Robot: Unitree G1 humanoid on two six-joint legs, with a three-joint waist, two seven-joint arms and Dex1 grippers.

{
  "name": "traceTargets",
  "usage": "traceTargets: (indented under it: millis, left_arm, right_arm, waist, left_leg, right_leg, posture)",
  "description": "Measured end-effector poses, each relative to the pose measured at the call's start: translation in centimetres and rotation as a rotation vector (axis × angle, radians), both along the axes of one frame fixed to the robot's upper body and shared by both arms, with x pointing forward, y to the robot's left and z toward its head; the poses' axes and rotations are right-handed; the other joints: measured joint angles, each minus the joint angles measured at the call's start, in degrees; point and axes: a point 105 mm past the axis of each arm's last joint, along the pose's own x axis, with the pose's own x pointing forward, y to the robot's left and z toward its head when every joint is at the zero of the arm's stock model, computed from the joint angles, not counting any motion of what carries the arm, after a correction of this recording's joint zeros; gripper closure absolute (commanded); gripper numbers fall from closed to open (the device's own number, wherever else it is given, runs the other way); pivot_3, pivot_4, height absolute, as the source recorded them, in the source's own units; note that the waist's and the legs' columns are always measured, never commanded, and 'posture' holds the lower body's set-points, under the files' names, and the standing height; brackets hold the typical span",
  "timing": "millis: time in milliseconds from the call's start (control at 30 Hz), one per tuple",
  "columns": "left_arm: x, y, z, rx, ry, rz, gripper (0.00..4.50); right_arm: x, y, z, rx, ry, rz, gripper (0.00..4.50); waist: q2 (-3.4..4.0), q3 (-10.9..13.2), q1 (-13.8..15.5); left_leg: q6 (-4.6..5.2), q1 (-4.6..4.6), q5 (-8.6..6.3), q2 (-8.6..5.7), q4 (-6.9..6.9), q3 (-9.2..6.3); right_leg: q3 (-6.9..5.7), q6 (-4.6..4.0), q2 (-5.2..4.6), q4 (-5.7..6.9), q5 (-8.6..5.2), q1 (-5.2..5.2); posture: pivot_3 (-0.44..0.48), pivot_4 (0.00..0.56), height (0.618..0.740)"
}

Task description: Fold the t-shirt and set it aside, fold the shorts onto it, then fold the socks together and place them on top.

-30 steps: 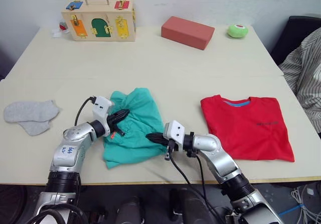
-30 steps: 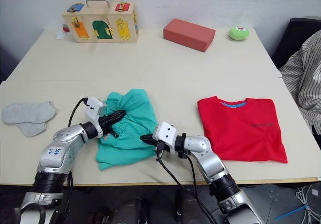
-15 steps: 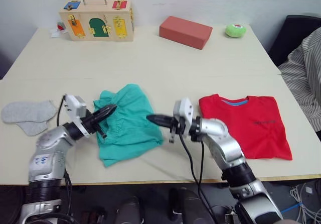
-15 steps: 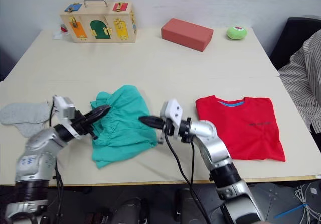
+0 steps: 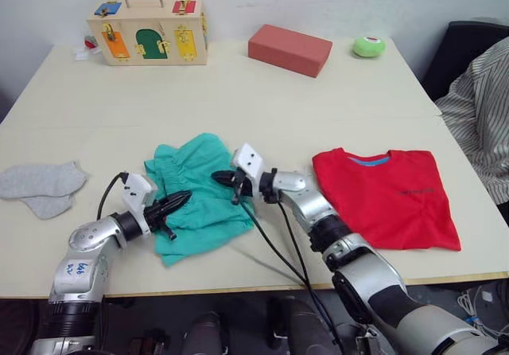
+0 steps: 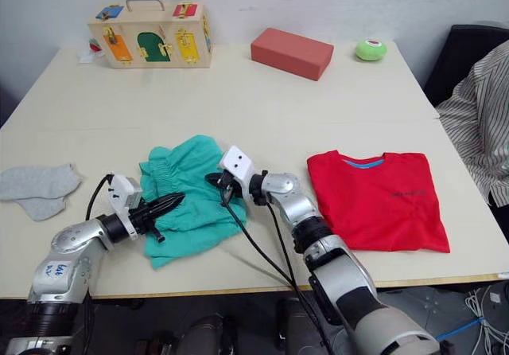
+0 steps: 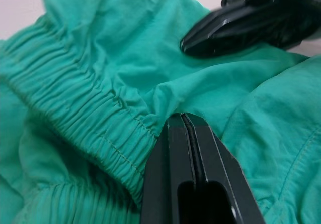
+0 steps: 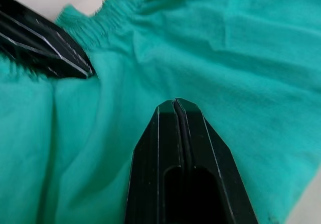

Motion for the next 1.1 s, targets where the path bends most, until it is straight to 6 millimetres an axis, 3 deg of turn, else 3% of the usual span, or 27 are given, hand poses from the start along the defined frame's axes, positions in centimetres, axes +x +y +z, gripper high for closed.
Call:
traceTargets:
  millis: [67, 167, 267, 367, 467, 567, 733, 867, 967, 1100]
  left_arm:
    - [-0.1, 0.0, -0.1, 0.001, -0.005, -0.001, 4.50]
    - [-0.6, 0.0, -0.2, -0.012, -0.024, -0.033, 4.50]
    - [-1.2, -0.3, 0.0, -0.024, -0.060, -0.093, 4.50]
    - [-2.1, -1.2, 0.6, -0.025, -0.131, -0.194, 4.50]
    - [-2.9, -1.6, 1.4, -0.009, -0.163, -0.284, 4.50]
    - [-3.3, -1.9, 2.4, 0.009, -0.179, -0.357, 4.50]
    - [-3.6, -1.9, 2.4, 0.013, -0.163, -0.394, 4.50]
    - [-4.0, -1.4, 1.4, 0.005, -0.125, -0.375, 4.50]
    - [-4.2, -0.8, 0.9, 0.004, -0.119, -0.349, 4.50]
    - [-4.6, 0.6, -0.6, -0.010, -0.086, -0.289, 4.50]
  right_arm:
    - [0.7, -0.9, 0.0, 0.029, 0.026, -0.049, 4.46]
    - [1.7, -3.3, 0.8, 0.170, 0.183, -0.111, 3.92]
    - [0.4, -4.8, 3.5, 0.295, 0.313, -0.035, 2.92]
    - [-0.8, -5.8, 5.3, 0.263, 0.468, 0.009, 1.92]
    - [-1.6, -7.2, 5.1, 0.164, 0.702, -0.012, 0.84]
    - [-2.3, -7.5, 3.4, 0.019, 0.876, -0.050, 0.04]
    - [-2.4, -5.6, 2.9, -0.025, 0.981, -0.024, 0.04]
    - [-3.6, -1.7, 2.6, 0.017, 1.108, 0.068, 0.04]
    - [-4.0, 0.1, 2.3, 0.018, 1.129, 0.088, 0.64]
    - [-3.5, 1.7, 1.4, 0.076, 1.129, 0.045, 2.01]
  waist:
    - [0.00, 0.0, 0.0]
    - [0.02, 0.0, 0.0]
    - [0.06, 0.0, -0.1]
    - [0.08, 0.0, 0.0]
    - [0.07, 0.0, 0.0]
    - [0.07, 0.0, -0.2]
    - [0.05, 0.0, -0.7]
    - [0.06, 0.0, -1.7]
    - [0.05, 0.0, -1.6]
    - [0.05, 0.0, -1.6]
  left_leg:
    - [-0.01, 0.01, 0.00, 0.00, 0.00, 0.00]
    - [-0.01, 0.00, 0.00, 0.01, -0.03, -0.01]
    - [0.00, 0.00, 0.00, 0.04, -0.13, -0.01]
    - [0.02, -0.03, -0.01, 0.04, -0.12, -0.05]
    - [0.07, -0.04, -0.04, 0.02, -0.06, -0.05]
    - [0.10, 0.01, -0.06, 0.03, -0.12, -0.03]
    - [0.05, 0.03, -0.03, 0.06, -0.16, 0.00]
    - [-0.01, 0.02, 0.01, 0.08, -0.20, 0.00]
    - [-0.01, -0.02, 0.01, 0.08, -0.18, -0.01]
    - [0.00, -0.04, 0.00, 0.07, -0.20, -0.01]
  right_leg:
    - [0.01, 0.00, 0.00, 0.01, 0.00, 0.00]
    - [0.01, 0.00, 0.00, 0.00, 0.00, 0.00]
    - [0.02, -0.01, 0.01, 0.03, 0.00, -0.01]
    - [-0.02, -0.02, 0.00, 0.00, -0.01, -0.01]
    - [-0.03, -0.03, -0.04, -0.08, -0.01, -0.01]
    - [-0.03, -0.09, -0.01, -0.06, -0.05, -0.02]
    - [-0.05, -0.12, 0.06, -0.04, -0.06, -0.03]
    - [-0.04, -0.12, 0.07, -0.02, -0.06, -0.05]
    - [-0.04, -0.12, 0.06, -0.02, -0.06, -0.05]
    - [-0.05, -0.12, 0.04, -0.04, -0.06, -0.06]
  posture:
    - [0.000, 0.150, 0.740]
    - [0.000, 0.150, 0.740]
    - [0.000, 0.150, 0.740]
    - [0.000, 0.150, 0.740]
    - [0.000, 0.150, 0.740]
    - [0.000, 0.150, 0.740]
    - [0.000, 0.150, 0.740]
    - [0.000, 0.150, 0.740]
    - [0.000, 0.150, 0.740]
    - [0.000, 0.150, 0.740]
